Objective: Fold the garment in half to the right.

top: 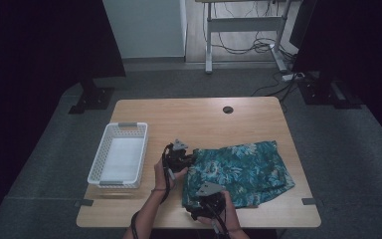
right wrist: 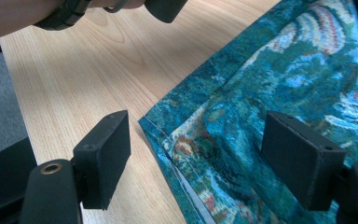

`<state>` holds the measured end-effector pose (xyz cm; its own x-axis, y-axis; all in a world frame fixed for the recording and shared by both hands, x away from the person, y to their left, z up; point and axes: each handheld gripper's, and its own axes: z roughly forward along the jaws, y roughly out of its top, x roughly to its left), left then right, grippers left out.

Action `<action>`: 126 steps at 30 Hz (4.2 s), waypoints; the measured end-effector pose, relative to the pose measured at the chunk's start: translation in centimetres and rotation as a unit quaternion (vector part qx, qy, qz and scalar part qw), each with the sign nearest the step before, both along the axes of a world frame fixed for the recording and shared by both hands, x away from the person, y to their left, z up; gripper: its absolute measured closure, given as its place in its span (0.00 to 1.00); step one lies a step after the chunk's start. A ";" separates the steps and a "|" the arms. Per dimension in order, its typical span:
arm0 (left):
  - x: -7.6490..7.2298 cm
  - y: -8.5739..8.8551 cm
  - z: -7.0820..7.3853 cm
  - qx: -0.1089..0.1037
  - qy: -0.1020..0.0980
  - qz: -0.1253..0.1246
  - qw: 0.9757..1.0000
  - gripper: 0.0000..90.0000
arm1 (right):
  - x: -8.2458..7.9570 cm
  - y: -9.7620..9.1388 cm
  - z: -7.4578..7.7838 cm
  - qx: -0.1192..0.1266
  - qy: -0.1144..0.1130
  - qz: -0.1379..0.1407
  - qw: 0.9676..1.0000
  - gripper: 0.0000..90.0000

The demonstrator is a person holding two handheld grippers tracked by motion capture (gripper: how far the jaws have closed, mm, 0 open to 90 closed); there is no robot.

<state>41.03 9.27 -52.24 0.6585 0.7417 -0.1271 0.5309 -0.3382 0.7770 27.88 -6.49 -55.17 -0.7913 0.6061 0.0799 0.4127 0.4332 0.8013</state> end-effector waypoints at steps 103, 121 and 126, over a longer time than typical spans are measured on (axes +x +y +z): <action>-0.4 -0.2 5.1 -0.014 -0.025 -0.034 0.999 0.93 | 0.4 1.0 2.8 0.080 -0.009 -0.108 0.991 0.95; -0.6 0.2 6.9 -0.012 -0.037 -0.032 0.999 0.93 | 0.8 1.5 4.7 0.119 -0.019 -0.103 0.987 0.95; -0.4 0.4 6.4 -0.017 -0.031 -0.029 0.999 0.93 | 0.7 1.3 4.5 0.122 -0.020 -0.110 0.986 0.95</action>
<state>40.60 9.72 -45.81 0.7075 0.6983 -0.1090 0.4622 -0.3405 0.8188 28.58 -5.15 -50.70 -0.6490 0.7295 0.2159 0.4407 0.1292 0.8883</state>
